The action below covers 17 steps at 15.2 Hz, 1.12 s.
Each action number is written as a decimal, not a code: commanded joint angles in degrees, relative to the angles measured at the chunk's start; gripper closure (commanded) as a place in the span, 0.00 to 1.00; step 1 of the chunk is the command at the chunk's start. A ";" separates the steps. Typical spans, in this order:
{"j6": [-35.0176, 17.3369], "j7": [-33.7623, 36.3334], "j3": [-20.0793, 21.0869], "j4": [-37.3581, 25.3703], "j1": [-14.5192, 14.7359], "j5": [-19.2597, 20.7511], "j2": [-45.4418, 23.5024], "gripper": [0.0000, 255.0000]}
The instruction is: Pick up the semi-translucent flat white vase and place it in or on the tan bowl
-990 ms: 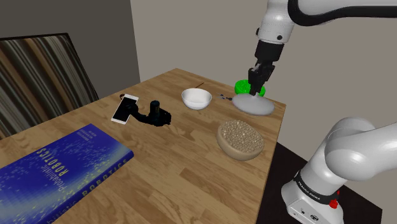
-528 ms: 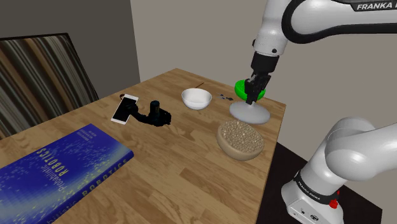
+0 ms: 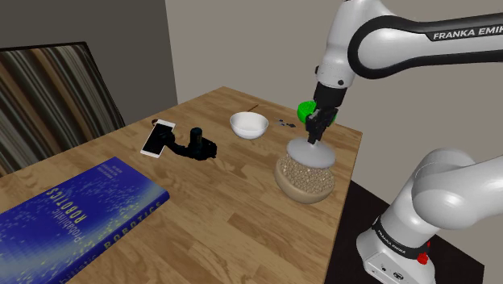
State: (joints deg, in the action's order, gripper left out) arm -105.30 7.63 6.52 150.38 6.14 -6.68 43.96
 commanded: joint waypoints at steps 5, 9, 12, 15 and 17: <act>-4.99 -0.11 0.47 4.13 0.21 -0.47 -0.82 1.00; -6.01 -0.14 0.55 4.90 0.24 -0.55 -1.06 1.00; -6.01 -0.15 0.55 4.90 0.24 -0.56 -1.06 1.00; -6.03 -0.15 0.56 4.91 0.23 -0.56 -1.08 0.00; -6.03 -0.16 0.55 4.91 0.23 -0.55 -1.07 0.00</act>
State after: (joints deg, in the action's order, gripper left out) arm -111.33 7.47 7.07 155.29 6.37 -7.24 42.89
